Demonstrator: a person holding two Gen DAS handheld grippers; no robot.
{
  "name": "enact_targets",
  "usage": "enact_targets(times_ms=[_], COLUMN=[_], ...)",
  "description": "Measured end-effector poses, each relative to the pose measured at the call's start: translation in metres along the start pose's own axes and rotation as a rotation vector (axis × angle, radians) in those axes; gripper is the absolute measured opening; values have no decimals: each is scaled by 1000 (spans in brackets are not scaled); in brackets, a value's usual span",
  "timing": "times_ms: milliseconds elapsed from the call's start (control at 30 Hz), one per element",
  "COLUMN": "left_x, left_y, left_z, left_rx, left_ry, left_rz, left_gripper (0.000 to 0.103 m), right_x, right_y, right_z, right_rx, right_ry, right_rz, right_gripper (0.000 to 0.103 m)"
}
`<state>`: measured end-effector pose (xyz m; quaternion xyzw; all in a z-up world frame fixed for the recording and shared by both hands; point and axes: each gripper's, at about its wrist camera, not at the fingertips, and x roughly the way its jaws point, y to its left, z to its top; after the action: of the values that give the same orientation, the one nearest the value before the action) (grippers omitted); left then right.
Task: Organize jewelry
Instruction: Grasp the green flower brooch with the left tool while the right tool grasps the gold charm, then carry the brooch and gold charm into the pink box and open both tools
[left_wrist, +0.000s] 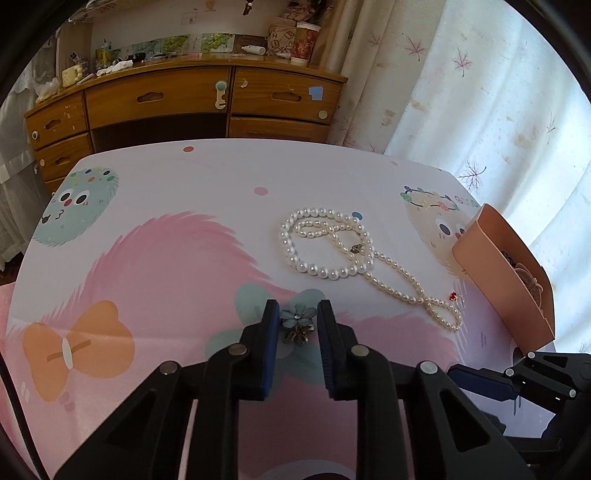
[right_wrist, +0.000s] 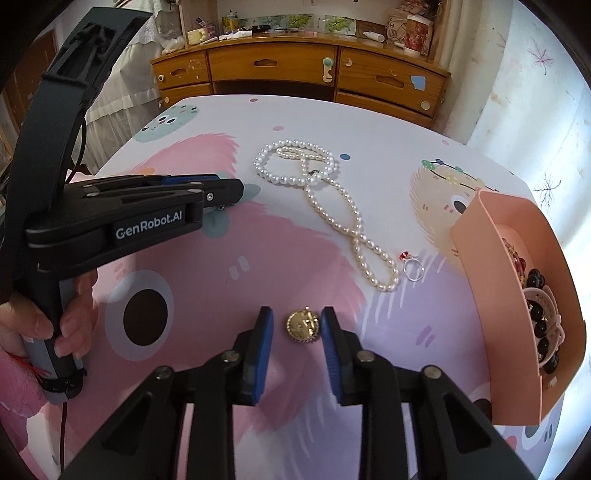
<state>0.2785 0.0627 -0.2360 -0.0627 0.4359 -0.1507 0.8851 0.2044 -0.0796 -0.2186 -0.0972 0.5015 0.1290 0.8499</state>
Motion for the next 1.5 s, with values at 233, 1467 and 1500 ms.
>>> enact_targets(times_ms=[233, 1467, 1500], left_x=[-4, -55, -55], left_y=[-4, -173, -179], left_z=[-2, 0, 1], left_rx=[0, 77, 82], left_ry=[2, -100, -102], left_rz=[6, -179, -189], left_gripper=[19, 19, 19], right_x=[0, -130, -132], right_y=[-6, -131, -135], right_z=[1, -14, -16], right_rx=[32, 90, 94], right_ry=[3, -202, -205], right_rz=[38, -32, -40], right_gripper=[19, 19, 19])
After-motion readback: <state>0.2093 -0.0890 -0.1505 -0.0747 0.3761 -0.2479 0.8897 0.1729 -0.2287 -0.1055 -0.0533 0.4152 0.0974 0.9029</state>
